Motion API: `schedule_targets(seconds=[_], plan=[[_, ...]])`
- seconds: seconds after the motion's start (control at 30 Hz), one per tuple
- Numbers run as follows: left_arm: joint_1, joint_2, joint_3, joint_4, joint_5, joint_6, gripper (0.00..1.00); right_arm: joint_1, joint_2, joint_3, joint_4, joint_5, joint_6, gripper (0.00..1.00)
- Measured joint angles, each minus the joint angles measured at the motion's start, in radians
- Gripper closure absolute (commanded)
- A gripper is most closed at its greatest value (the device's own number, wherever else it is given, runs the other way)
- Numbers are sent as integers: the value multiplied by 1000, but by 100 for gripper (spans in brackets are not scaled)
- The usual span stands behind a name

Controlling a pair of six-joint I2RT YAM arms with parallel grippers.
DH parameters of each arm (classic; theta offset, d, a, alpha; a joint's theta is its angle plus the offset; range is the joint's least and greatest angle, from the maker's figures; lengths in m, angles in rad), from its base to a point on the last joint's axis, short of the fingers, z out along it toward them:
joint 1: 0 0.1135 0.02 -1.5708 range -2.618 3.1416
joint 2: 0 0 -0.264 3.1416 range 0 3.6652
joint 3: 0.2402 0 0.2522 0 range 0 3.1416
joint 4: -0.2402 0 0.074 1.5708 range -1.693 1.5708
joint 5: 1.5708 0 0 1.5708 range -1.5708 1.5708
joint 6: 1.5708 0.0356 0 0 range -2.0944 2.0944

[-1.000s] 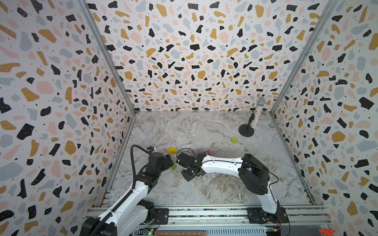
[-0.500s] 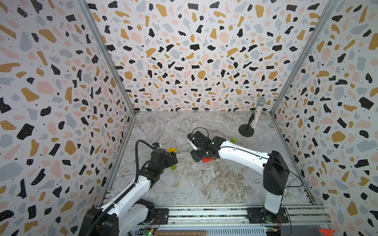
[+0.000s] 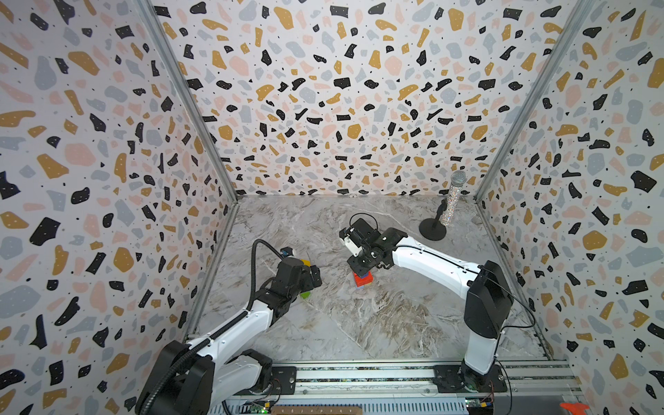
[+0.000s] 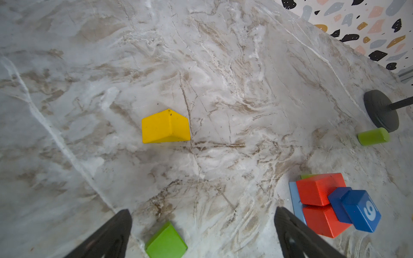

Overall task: Build the wood block tower
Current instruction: 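Carry the yellow cube over the block stack with the right gripper, then lower the yellow cube onto the blue cubes atop the stack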

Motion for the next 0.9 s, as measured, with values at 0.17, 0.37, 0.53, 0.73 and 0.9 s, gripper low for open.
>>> schedule_targets(seconds=[0.17, 0.37, 0.53, 0.73, 0.9], plan=[[-2, 25, 0, 6, 0, -1, 0, -13, 0, -6, 1, 13, -11, 76], [-3, 26, 0, 19, -1, -1, 0, -14, 0, -19, 5, 38, -16, 76], [-4, 27, 0, 26, -3, 0, 0, -14, 0, -24, 10, 45, -16, 76], [-3, 36, 0, 30, -4, 0, 0, -14, 0, -37, 24, 44, -16, 76], [-3, 38, 0, 31, -4, 0, 0, -18, 1, -45, 26, 44, -16, 75]])
